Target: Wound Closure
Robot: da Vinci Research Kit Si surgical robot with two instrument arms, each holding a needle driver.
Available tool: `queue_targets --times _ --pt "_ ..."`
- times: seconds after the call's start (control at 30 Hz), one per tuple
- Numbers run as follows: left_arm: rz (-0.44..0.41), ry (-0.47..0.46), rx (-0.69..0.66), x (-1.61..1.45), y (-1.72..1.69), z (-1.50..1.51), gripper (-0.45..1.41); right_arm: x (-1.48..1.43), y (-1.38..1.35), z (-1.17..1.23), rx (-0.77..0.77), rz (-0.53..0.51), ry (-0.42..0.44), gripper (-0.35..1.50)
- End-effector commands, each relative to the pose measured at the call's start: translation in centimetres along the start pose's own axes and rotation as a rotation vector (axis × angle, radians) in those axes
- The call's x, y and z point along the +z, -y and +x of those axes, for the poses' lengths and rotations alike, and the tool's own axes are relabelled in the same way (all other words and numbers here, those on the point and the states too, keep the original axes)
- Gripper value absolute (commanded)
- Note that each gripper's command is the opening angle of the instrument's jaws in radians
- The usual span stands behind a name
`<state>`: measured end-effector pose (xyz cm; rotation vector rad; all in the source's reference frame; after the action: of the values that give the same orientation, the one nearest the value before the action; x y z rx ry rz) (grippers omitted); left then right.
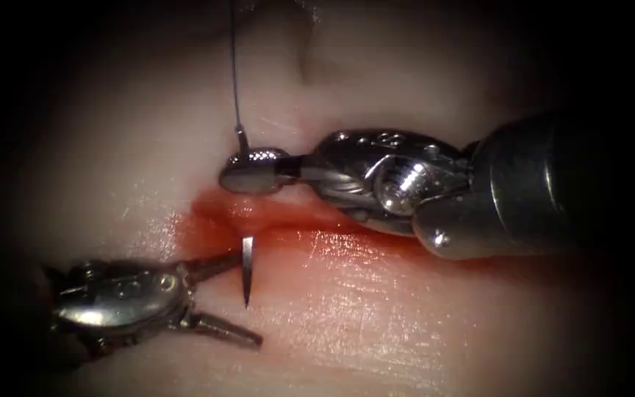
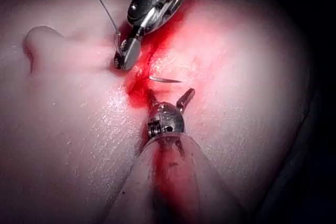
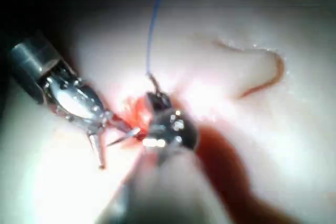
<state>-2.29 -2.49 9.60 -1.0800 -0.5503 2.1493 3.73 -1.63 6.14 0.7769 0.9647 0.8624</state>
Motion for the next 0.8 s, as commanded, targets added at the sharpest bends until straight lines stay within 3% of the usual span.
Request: queue_targets --times 0.03,0.07,0.17,0.27,0.4,0.47,0.7,0.8 --pt "-0.004 0.003 -0.003 0.08 -0.05 -0.07 0.88 0.10 0.00 -0.06 -0.006 -0.008 0.001 -0.35" --pt "-0.004 0.003 -0.003 0.08 -0.05 -0.07 0.88 0.10 -0.02 -0.05 -0.005 -0.018 -0.011 -0.35" --pt "-0.004 0.003 -0.003 0.07 -0.05 -0.07 0.88 0.10 -0.11 0.01 -0.045 -0.033 -0.052 0.46" --pt "-0.006 0.003 -0.002 0.05 -0.05 -0.08 0.88 0.09 -0.20 0.07 -0.201 -0.077 -0.089 0.81" --pt "-0.002 0.008 -0.002 0.04 -0.05 -0.08 0.88 0.03 -0.31 0.16 -0.313 -0.118 -0.132 0.94" --pt "-0.002 0.008 -0.002 0.04 -0.05 -0.08 0.88 0.01 -0.31 0.21 -0.346 -0.105 -0.179 0.84" --pt "-0.001 0.008 -0.002 0.05 -0.06 -0.08 0.86 0.02 -0.22 0.38 -0.436 -0.144 -0.218 0.76" --pt "-0.001 0.008 -0.002 0.05 -0.06 -0.08 0.86 0.03 -0.19 0.39 -0.449 -0.152 -0.219 0.56"
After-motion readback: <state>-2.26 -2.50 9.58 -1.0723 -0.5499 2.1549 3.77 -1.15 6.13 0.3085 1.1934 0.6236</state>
